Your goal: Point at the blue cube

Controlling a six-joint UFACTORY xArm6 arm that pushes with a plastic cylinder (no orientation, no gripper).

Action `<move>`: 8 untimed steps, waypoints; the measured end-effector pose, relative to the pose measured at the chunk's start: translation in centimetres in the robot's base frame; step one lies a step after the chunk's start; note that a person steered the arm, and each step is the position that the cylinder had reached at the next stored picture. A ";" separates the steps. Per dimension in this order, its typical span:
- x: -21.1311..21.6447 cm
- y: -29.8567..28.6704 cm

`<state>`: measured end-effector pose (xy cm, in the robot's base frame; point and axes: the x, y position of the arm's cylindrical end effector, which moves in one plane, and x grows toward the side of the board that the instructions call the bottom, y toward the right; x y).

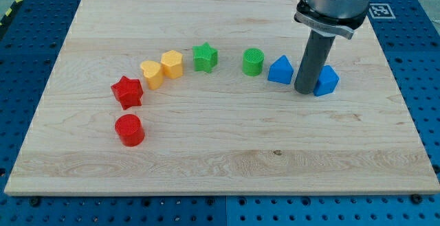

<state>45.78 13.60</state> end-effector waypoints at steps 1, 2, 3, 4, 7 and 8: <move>3.3 1.0; 7.3 2.7; 9.0 2.8; 8.9 5.4; -3.2 11.4; -6.6 9.1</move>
<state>39.14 22.70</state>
